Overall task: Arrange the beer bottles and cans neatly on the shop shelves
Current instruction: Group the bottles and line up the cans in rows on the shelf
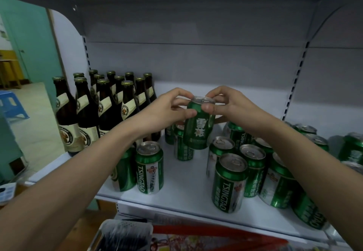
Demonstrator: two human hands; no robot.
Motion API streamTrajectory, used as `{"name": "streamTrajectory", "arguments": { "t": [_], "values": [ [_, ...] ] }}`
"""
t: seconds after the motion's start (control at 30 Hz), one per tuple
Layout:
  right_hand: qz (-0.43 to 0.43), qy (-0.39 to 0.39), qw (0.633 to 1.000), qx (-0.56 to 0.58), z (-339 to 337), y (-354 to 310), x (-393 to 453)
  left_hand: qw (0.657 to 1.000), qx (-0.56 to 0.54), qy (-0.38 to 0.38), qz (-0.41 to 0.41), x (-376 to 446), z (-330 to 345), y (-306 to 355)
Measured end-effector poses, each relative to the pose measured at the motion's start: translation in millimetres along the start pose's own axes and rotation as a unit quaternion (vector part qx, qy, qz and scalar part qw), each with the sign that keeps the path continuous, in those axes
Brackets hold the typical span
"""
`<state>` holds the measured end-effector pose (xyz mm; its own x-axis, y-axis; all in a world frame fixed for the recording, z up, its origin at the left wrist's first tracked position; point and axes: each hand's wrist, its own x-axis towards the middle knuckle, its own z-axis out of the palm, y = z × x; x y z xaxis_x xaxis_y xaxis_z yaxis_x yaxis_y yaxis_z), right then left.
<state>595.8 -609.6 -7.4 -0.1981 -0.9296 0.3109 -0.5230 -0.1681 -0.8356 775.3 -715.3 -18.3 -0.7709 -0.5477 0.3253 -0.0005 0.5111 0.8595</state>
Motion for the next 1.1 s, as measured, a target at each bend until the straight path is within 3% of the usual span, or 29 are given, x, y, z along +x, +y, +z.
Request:
{"name": "streamTrajectory", "arguments": {
  "t": [0.47,0.73,1.1],
  "values": [
    [-0.019,0.150,0.988,0.033,-2.5,-4.8,46.1,0.986,0.117,0.099,0.058,56.3,0.5,5.6],
    [0.007,0.129,0.991,-0.029,4.3,32.9,89.6,0.980,0.144,0.135,-0.001,94.0,4.4,-37.5],
    [0.071,0.085,0.992,-0.051,31.9,94.3,120.7,0.945,0.291,0.119,-0.092,100.8,11.7,-74.8]
  ]
}}
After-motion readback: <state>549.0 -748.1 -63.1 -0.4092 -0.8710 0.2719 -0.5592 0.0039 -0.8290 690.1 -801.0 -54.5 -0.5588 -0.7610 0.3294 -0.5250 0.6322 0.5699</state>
